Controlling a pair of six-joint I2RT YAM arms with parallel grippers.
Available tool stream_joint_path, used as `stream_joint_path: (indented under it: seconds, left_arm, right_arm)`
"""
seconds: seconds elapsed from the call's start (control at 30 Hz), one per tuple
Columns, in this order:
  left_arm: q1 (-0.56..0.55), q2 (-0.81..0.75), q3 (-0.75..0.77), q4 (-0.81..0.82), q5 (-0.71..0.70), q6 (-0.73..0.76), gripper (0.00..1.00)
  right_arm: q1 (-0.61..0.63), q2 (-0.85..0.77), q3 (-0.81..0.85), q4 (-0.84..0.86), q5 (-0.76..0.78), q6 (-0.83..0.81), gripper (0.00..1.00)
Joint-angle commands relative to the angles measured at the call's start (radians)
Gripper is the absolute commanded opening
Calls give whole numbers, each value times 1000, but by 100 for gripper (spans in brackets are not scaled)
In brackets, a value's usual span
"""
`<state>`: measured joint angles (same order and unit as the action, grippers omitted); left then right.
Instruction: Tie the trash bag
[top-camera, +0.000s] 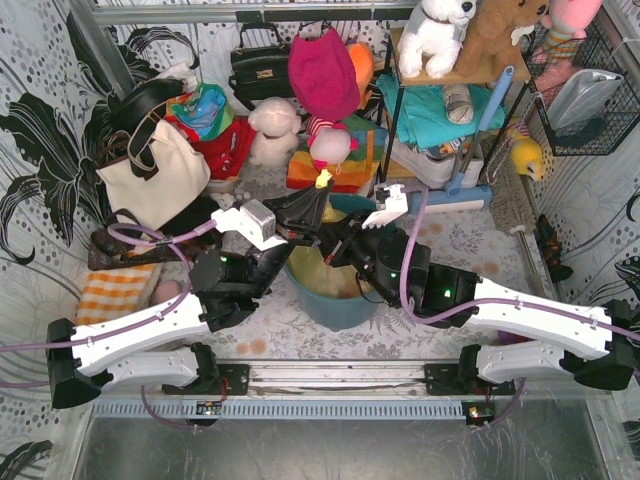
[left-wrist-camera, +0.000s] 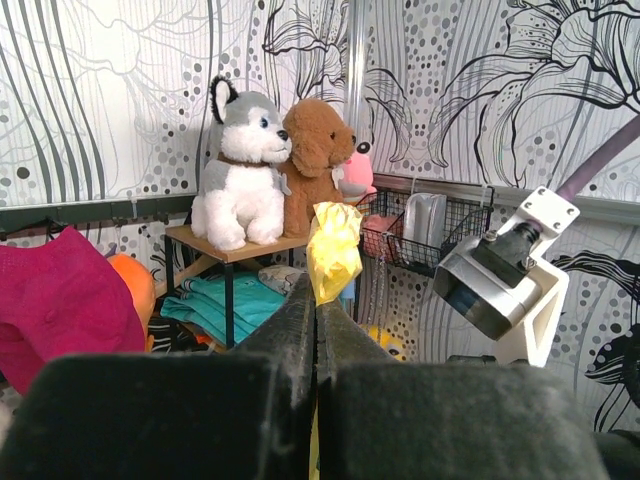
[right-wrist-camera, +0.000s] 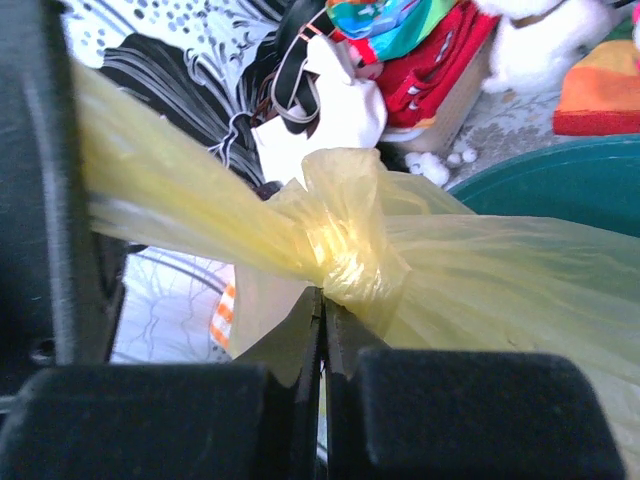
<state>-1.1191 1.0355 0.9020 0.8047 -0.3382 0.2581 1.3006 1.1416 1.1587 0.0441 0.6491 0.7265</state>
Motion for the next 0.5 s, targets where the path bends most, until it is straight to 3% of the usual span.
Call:
stream_joint_path:
  seconds: [0.0,0.23,0.47]
  left_arm:
    - [4,-22,10,25,23,-13,0]
    - [4,-41,1,14,31,-12,4]
    - [4,-90,-11,-9,37,-6,36]
  right_arm:
    - [5,-23,-28,62,130,10,0]
    - [5,-8,-17,75,222,-32,0]
    - [5,-3,-17,77,287,-45,0]
